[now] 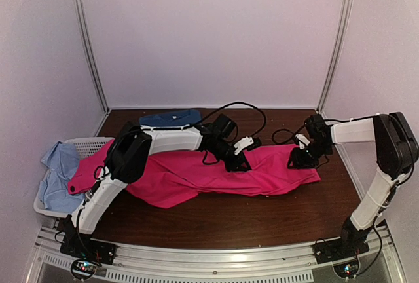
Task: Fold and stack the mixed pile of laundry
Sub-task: Pass from the left arm to the right, then pick up the flattened trousers from the center of the board.
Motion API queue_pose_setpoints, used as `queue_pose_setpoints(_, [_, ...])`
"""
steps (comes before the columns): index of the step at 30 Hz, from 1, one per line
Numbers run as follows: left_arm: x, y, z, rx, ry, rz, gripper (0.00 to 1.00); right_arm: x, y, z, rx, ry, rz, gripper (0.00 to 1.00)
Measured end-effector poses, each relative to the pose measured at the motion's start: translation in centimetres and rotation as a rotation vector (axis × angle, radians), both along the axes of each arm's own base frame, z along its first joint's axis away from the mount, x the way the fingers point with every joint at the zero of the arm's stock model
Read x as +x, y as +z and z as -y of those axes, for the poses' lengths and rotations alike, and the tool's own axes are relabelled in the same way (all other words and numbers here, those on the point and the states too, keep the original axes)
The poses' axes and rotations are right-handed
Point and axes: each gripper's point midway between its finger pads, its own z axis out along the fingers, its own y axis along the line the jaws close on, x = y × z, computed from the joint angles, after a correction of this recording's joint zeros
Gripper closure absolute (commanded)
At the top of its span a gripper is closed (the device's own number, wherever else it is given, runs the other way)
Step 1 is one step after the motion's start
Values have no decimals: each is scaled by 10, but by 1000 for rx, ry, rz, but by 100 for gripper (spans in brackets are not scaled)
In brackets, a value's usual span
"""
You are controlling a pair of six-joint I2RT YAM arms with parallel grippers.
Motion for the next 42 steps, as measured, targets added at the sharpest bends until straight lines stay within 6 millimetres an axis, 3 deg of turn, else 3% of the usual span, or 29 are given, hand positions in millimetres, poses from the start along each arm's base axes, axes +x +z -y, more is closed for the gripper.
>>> queue_pose_setpoints(11, [0,1,1,-7,-1,4,100,6,0,11,-75,-8,8,44])
queue_pose_setpoints(14, [1,1,1,-8,-2,4,100,10,-1,9,-92,1,11,48])
queue_pose_setpoints(20, [2,2,1,-12,1,2,100,13,-2,0,-103,41,17,73])
queue_pose_setpoints(24, [5,6,2,-34,12,-16,100,10,-2,-8,-80,66,9,100])
queue_pose_setpoints(25, [7,8,1,-39,16,-20,99,9,-1,-9,-77,69,8,100])
queue_pose_setpoints(29, [12,10,0,-47,30,-23,67,8,7,-8,-79,66,18,100])
queue_pose_setpoints(32, [14,13,-9,-30,55,-25,49,10,27,-6,-81,48,68,100])
queue_pose_setpoints(33, [14,17,-17,-16,73,-27,38,12,37,-5,-81,36,93,100])
queue_pose_setpoints(37, [29,62,-62,22,185,13,34,21,88,2,-72,-21,242,100])
queue_pose_setpoints(39, [41,101,-95,27,263,81,34,25,110,7,-71,-51,307,100])
queue_pose_setpoints(42, [51,157,-147,21,371,184,36,27,126,17,-82,-95,356,100])
